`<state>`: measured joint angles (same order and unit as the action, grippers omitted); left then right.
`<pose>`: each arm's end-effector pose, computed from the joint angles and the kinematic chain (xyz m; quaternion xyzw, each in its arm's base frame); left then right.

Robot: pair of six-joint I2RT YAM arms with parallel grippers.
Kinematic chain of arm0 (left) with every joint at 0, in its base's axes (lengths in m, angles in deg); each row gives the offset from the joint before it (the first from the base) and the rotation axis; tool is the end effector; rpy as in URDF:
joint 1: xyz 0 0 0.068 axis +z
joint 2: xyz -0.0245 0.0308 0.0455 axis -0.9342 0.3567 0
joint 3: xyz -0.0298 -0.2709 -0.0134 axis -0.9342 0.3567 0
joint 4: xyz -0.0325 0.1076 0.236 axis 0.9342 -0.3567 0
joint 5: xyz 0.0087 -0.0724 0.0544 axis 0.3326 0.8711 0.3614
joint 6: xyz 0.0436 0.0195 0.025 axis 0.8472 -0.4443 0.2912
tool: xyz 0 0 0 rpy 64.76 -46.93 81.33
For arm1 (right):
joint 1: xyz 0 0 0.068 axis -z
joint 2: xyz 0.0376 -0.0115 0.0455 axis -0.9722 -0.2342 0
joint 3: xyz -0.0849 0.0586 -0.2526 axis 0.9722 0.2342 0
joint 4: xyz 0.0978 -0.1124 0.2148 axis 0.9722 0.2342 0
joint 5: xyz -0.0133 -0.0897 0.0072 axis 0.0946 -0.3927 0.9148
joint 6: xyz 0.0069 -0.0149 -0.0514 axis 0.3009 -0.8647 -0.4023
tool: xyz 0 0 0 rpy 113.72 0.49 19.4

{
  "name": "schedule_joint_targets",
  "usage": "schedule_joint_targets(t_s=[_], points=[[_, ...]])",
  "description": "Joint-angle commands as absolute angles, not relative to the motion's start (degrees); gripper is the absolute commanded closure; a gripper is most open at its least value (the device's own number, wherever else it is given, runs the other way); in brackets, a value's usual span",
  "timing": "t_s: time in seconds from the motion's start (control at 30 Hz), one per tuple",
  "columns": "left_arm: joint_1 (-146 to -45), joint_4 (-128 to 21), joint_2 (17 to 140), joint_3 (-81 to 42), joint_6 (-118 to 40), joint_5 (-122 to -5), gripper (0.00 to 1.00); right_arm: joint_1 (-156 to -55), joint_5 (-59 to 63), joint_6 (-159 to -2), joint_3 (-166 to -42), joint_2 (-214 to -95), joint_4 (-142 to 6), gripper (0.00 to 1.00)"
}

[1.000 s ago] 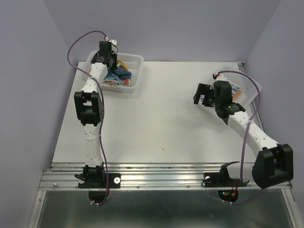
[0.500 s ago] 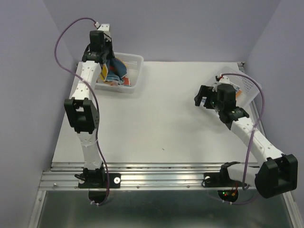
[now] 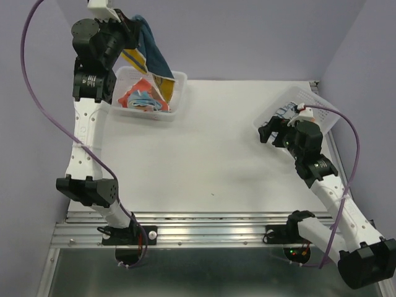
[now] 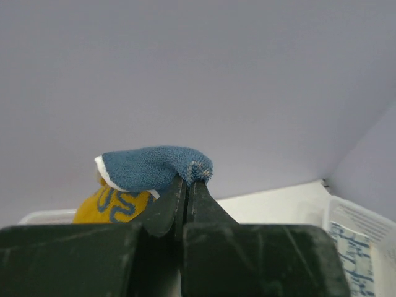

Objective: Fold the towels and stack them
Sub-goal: Move the towel to the center of the board

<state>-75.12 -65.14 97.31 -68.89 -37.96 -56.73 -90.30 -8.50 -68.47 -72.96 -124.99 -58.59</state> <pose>0.3313 -0.0443 0.5748 0.0835 0.5889 -0.1907 0.7809 0.2068 0.0487 0.3168 0.0515 0.8034 0.1437 0.5755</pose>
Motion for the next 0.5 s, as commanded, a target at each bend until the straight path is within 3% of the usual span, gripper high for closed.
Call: schedule_joint_targets(t_s=[0.0, 0.13, 0.4, 0.47], points=[[-81.7, -60.1, 89.6, -64.9, -40.2, -55.0, 1.00, -90.3, -6.3, -66.9, -71.2, -121.8, -58.8, 0.00], [-91.0, -58.9, 85.5, -59.9, -39.2, -58.9, 1.00, -90.2, -5.7, -65.7, -70.4, -119.1, -57.0, 0.00], [-102.4, -55.9, 84.4, -52.9, -43.0, -50.7, 1.00, -90.3, -7.1, -65.3, -69.5, -111.4, -52.8, 0.00], [-103.6, -51.6, 81.2, -44.6, -43.7, -47.5, 1.00, -90.3, -7.8, -65.4, -69.4, -110.4, -52.1, 0.00]])
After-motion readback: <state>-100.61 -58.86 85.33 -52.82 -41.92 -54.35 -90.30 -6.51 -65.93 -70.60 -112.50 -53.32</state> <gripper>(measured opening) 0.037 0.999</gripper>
